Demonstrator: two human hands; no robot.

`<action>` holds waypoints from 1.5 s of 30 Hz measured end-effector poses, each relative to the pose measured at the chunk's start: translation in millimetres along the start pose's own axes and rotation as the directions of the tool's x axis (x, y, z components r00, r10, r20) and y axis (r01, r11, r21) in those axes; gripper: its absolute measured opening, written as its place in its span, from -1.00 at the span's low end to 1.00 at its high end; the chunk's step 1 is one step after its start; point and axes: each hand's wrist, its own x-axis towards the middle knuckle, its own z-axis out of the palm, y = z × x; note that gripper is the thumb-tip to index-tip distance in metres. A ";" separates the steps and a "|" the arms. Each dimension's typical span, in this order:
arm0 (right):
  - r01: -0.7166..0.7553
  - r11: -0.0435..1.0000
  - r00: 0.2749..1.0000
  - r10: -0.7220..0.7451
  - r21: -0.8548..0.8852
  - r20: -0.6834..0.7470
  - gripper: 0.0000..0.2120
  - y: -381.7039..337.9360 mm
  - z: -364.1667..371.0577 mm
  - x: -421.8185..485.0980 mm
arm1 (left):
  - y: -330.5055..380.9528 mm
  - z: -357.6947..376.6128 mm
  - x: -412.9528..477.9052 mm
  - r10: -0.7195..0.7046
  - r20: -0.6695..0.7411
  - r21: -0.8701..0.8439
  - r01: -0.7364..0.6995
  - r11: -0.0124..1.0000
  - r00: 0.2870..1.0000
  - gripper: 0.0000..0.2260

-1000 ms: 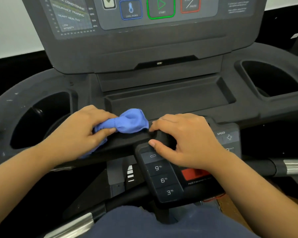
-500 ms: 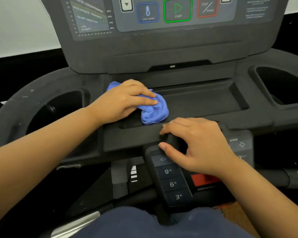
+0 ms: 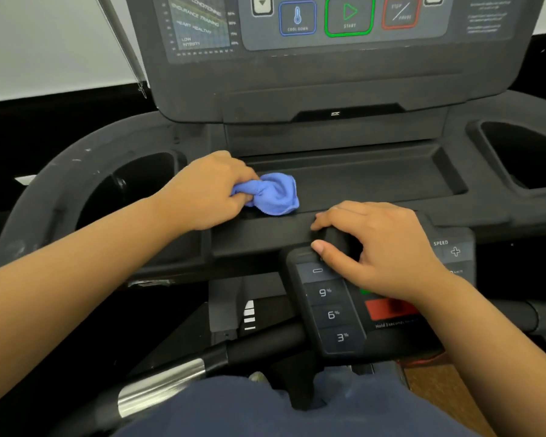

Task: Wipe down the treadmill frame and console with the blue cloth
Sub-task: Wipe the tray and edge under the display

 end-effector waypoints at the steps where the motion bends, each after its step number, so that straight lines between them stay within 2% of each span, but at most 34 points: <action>1: -0.004 1.000 1.000 0.004 -0.002 -0.001 -0.67 -0.5 0.0 -0.4 | 1.1 -2.5 -8.3 0.013 0.008 -0.046 -0.012 0.999 1.000 -0.86; 4: -0.014 1.000 1.000 0.014 -0.011 0.001 -0.66 -1.9 0.2 -0.4 | 12.5 -3.1 -37.5 -0.001 -0.033 -0.263 -0.008 0.965 0.999 -0.78; 7: -0.019 1.000 1.000 0.019 -0.014 0.000 -0.66 -2.6 -0.3 -0.1 | 27.8 4.9 -77.5 -0.060 -0.096 -0.438 0.012 0.899 0.994 -0.85; 11: -0.009 1.000 1.000 0.009 0.001 -0.014 -0.67 -3.0 0.2 0.0 | 37.4 29.4 -123.8 -0.147 -0.188 -0.343 0.075 0.936 0.971 -0.67; 13: -0.005 1.000 1.000 0.005 0.003 -0.022 -0.68 -2.5 -0.1 -0.1 | 41.8 41.2 -132.0 -0.229 -0.260 -0.306 0.145 0.941 0.938 -0.60; 14: -0.004 1.000 1.000 0.004 0.002 -0.025 -0.68 -2.3 -0.2 -0.1 | 43.7 44.9 -132.1 -0.316 -0.326 -0.331 0.206 0.921 0.891 -0.59; 16: -0.003 1.000 1.000 0.002 -0.005 -0.024 -0.68 -1.8 -0.3 0.2 | 44.1 38.3 -119.0 -0.512 -0.495 -0.463 0.286 0.839 0.701 -0.65; 17: -0.002 1.000 1.000 0.001 -0.009 -0.022 -0.69 -1.8 0.0 0.3 | 43.9 30.0 -108.4 -0.569 -0.562 -0.521 0.277 0.807 0.600 -0.70; 18: -0.001 1.000 1.000 0.001 -0.012 -0.022 -0.69 -1.7 0.1 0.4 | 43.8 20.7 -94.8 -0.593 -0.594 -0.550 0.264 0.792 0.543 -0.75; 19: 0.000 1.000 1.000 0.000 -0.014 -0.021 -0.69 -1.5 0.3 0.6 | 43.0 15.2 -80.7 -0.605 -0.570 -0.561 0.274 0.781 0.557 -0.76; 20: 0.000 1.000 1.000 -0.001 -0.014 -0.020 -0.69 -1.2 0.3 0.8 | 41.9 15.4 -68.1 -0.612 -0.483 -0.538 0.340 0.772 0.626 -0.76; 22: 0.001 1.000 1.000 -0.002 -0.012 -0.014 -0.69 -0.8 0.3 0.9 | 42.3 27.3 -53.0 -0.595 -0.265 -0.324 0.511 0.796 0.758 -0.54; 24: 0.003 1.000 1.000 -0.003 -0.013 -0.011 -0.69 -0.6 0.3 0.5 | 38.8 41.4 -50.5 -0.523 -0.187 -0.124 0.509 0.852 0.831 -0.40; 27: 0.013 1.000 1.000 -0.013 -0.018 -0.009 -0.69 -0.6 0.3 1.3 | 19.5 41.6 -35.8 -0.535 -0.181 -0.109 0.524 0.845 0.825 -0.43; 32: 0.013 1.000 1.000 -0.013 -0.020 -0.002 -0.68 -0.9 -0.4 0.9 | -21.1 37.6 9.4 -0.557 -0.288 -0.071 0.563 0.823 0.779 -0.48; 35: 0.009 1.000 1.000 -0.010 -0.026 -0.007 -0.69 -1.4 0.1 0.6 | -37.7 27.6 21.2 -0.511 -0.316 -0.045 0.525 0.850 0.799 -0.57; 37: 0.011 1.000 1.000 -0.011 -0.028 -0.010 -0.69 -1.6 0.4 1.0 | -47.5 19.1 25.4 -0.459 -0.301 0.008 0.483 0.875 0.836 -0.64; 39: 0.009 1.000 1.000 -0.009 -0.023 -0.013 -0.69 -1.8 0.4 1.1 | -56.8 10.7 33.4 -0.446 -0.276 0.043 0.475 0.879 0.851 -0.59; 42: -0.002 1.000 1.000 0.002 -0.017 -0.012 -0.68 -2.8 0.3 0.2 | -56.3 -2.3 46.8 -0.514 -0.267 -0.027 0.526 0.850 0.815 -0.62; 45: -0.003 1.000 1.000 0.002 -0.025 -0.020 -0.68 -3.6 1.1 0.1 | -44.9 -2.8 48.1 -0.605 -0.174 -0.055 0.606 0.793 0.777 -0.65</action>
